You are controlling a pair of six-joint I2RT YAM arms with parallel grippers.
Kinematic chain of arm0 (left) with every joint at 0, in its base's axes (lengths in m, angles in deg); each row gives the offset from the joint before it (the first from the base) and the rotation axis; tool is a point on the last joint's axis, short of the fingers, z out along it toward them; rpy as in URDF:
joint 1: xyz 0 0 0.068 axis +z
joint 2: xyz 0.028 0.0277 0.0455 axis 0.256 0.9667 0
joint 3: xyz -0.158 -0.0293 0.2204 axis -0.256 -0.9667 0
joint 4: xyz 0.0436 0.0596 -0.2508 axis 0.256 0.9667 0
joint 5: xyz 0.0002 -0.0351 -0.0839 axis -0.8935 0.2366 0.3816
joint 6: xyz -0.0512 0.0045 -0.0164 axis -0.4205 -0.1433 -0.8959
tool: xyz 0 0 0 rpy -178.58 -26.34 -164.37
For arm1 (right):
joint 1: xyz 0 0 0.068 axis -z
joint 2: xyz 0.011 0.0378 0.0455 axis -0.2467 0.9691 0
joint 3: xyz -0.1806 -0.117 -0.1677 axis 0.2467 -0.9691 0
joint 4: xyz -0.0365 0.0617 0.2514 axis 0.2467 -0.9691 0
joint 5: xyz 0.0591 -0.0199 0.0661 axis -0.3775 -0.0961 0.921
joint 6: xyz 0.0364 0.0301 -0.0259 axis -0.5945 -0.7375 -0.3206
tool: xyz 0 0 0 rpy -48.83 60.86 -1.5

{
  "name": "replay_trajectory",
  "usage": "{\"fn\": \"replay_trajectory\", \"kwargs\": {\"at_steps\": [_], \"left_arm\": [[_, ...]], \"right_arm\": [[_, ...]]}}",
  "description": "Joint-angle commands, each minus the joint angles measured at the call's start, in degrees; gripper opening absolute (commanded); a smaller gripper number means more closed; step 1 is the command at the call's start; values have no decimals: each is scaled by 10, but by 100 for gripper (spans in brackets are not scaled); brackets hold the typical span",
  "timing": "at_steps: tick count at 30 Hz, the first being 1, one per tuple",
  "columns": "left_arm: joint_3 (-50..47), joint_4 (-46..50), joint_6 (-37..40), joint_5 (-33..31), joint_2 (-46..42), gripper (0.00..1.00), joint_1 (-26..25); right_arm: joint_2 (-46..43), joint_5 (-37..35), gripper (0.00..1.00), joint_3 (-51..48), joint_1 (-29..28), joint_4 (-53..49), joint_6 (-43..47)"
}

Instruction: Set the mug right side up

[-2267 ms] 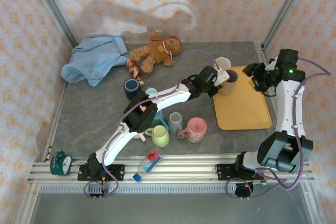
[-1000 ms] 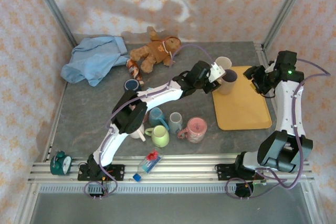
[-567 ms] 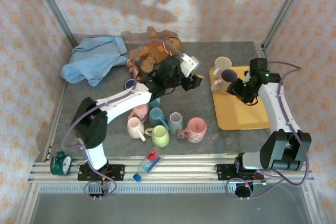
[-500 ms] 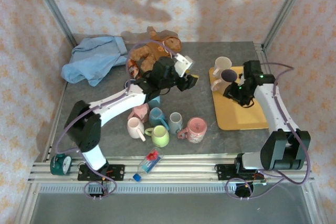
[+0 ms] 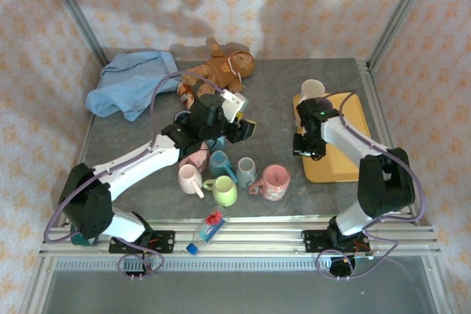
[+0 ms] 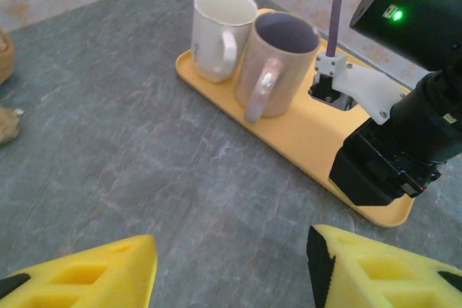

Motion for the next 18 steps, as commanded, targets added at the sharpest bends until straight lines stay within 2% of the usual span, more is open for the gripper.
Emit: {"fn": "replay_trajectory", "kwargs": {"at_steps": [1, 10, 18], "left_arm": [[-19, 15, -22, -21, -36, 58, 12], [-27, 41, -20, -35, -54, 57, 17], [-29, 46, -16, -47, -58, 57, 18]], "right_arm": [[23, -38, 30, -4, -8, 34, -4], [77, -98, 27, 11, -14, 34, 5], [98, -84, 17, 10, -15, 49, 10]]}}
